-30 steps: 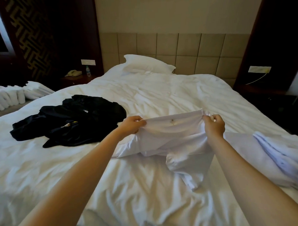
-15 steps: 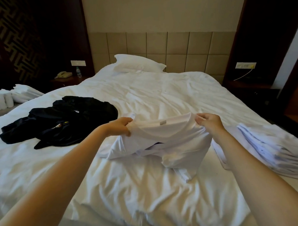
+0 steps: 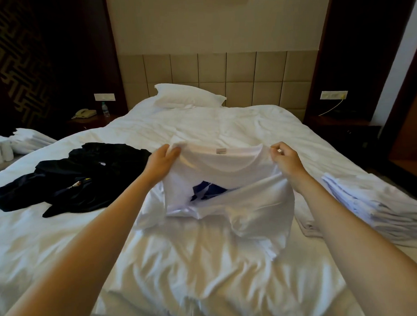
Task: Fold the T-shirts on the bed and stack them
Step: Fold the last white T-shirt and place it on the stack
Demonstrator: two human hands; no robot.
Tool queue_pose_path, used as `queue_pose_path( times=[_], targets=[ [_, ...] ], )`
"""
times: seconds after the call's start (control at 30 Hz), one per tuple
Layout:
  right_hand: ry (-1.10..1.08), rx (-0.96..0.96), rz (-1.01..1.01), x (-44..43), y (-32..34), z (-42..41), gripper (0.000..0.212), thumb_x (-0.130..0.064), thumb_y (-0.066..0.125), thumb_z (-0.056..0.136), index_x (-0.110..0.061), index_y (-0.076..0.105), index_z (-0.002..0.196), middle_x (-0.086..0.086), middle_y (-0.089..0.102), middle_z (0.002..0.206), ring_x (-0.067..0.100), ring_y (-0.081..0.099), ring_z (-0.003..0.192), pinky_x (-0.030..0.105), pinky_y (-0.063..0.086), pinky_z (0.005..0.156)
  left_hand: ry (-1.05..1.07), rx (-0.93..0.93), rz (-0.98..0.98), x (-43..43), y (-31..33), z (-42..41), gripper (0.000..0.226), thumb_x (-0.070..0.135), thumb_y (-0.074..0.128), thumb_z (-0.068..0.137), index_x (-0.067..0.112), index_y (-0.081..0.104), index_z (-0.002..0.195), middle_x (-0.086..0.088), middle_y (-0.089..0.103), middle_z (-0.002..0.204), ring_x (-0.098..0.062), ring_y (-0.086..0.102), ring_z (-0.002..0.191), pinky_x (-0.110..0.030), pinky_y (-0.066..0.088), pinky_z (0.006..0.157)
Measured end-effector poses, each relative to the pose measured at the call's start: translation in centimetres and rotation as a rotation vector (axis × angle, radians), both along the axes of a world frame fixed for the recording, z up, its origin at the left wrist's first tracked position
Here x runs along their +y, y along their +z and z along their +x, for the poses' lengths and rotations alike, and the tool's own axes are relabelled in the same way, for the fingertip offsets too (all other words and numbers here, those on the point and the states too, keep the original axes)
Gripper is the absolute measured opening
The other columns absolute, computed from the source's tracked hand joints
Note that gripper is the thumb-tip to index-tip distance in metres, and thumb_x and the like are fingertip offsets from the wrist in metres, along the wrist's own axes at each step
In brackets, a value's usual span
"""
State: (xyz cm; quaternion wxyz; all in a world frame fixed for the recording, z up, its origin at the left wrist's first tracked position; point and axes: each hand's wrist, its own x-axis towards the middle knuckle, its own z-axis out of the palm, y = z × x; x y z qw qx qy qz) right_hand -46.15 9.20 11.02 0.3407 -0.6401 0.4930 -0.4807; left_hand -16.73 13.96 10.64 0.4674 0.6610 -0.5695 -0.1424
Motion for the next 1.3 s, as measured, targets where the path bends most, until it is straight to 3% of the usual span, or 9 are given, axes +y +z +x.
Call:
queue_pose_path(
  times=[0.2, 0.3, 0.4, 0.6, 0.77, 1.0, 1.13, 1.2, 1.3],
  targets=[
    [0.188, 0.313, 0.033, 0.8, 0.3, -2.0, 0.020, -0.023, 0.068, 0.085, -0.018, 0.060, 0.068, -0.001, 0.051, 0.070, 0.014, 0.047, 0.071, 0.024, 0.037, 0.068, -0.003, -0.036, 0.077, 0.9, 1.8, 1.8, 0.033, 0.043, 0.060, 0.088, 0.014, 0.049, 0.076, 0.000, 0.050, 0.075, -0.015, 0.047, 0.069, -0.026, 0.036, 0.062],
    [0.057, 0.173, -0.024, 0.6, 0.1, -2.0, 0.013, -0.018, 0.061, 0.091, -0.015, 0.069, 0.081, -0.001, 0.062, 0.083, 0.014, 0.054, 0.084, 0.022, 0.041, 0.075, -0.088, 0.176, 0.131, 1.5, 1.8, 1.7, 0.036, 0.043, 0.052, 0.092, 0.010, 0.062, 0.100, -0.007, 0.061, 0.095, -0.022, 0.057, 0.088, -0.033, 0.044, 0.083],
    [-0.064, -0.010, 0.004, 0.2, -0.2, -2.1, 0.015, -0.017, 0.058, 0.093, -0.009, 0.070, 0.095, 0.002, 0.062, 0.096, 0.017, 0.054, 0.093, 0.027, 0.041, 0.082, -0.151, 0.342, 0.194, 2.1, 1.8, 1.7, 0.035, 0.036, 0.050, 0.089, 0.006, 0.061, 0.103, -0.016, 0.060, 0.101, -0.028, 0.057, 0.090, -0.037, 0.043, 0.083],
    [-0.218, -0.238, -0.013, 0.2, -0.9, -1.2, 0.012, -0.018, 0.054, 0.095, -0.012, 0.063, 0.090, 0.002, 0.059, 0.094, 0.017, 0.051, 0.090, 0.027, 0.039, 0.081, -0.338, 0.272, 0.215, 2.3, 1.8, 1.2, 0.019, 0.026, 0.056, 0.093, 0.015, 0.062, 0.079, -0.004, 0.062, 0.081, -0.019, 0.059, 0.077, -0.030, 0.047, 0.076],
    [-0.198, -0.215, -0.016, -0.1, -0.9, -1.5, 0.012, -0.019, 0.057, 0.093, -0.011, 0.066, 0.091, 0.002, 0.061, 0.096, 0.018, 0.053, 0.093, 0.028, 0.041, 0.083, -0.109, 0.038, 0.054, 1.8, 2.2, 1.2, 0.016, 0.022, 0.061, 0.091, 0.017, 0.062, 0.075, 0.000, 0.062, 0.082, -0.015, 0.057, 0.080, -0.024, 0.046, 0.075],
    [-0.103, 0.019, -0.062, 0.0, -0.9, 0.0, 0.018, -0.022, 0.044, 0.099, -0.008, 0.050, 0.089, -0.002, 0.047, 0.078, 0.019, 0.043, 0.082, 0.021, 0.033, 0.061, 0.075, 0.039, -0.006, 0.4, 2.8, 0.2, 0.017, 0.020, 0.033, 0.101, 0.010, 0.046, 0.095, 0.004, 0.044, 0.078, -0.010, 0.040, 0.071, -0.021, 0.034, 0.062],
    [0.088, 0.203, -0.046, 0.4, -0.5, -0.2, 0.034, -0.045, 0.062, 0.085, -0.013, 0.053, 0.093, -0.002, 0.054, 0.086, 0.014, 0.047, 0.081, 0.025, 0.035, 0.063, 0.079, -0.023, -0.006, 0.4, 3.4, 1.0, 0.016, 0.021, 0.032, 0.101, 0.010, 0.043, 0.099, 0.005, 0.043, 0.079, -0.014, 0.042, 0.075, -0.022, 0.033, 0.061],
    [0.210, 0.450, 0.059, 0.5, -0.2, -0.8, 0.043, -0.049, 0.071, 0.076, -0.014, 0.060, 0.099, 0.006, 0.060, 0.100, 0.015, 0.049, 0.090, 0.027, 0.037, 0.070, 0.055, -0.063, 0.010, 0.8, 3.4, 2.0, 0.017, 0.023, 0.035, 0.101, 0.011, 0.046, 0.095, 0.005, 0.045, 0.079, -0.018, 0.045, 0.083, -0.027, 0.036, 0.067],
    [0.286, 1.035, 0.186, 1.2, -0.6, -0.8, 0.045, -0.041, 0.079, 0.070, -0.016, 0.055, 0.098, 0.001, 0.055, 0.098, 0.017, 0.048, 0.086, 0.024, 0.037, 0.063, -0.026, -0.093, 0.101, 1.5, 2.5, 3.0, 0.016, 0.030, 0.049, 0.096, 0.016, 0.051, 0.088, 0.002, 0.051, 0.083, -0.020, 0.049, 0.088, -0.027, 0.038, 0.068]
  ],
)
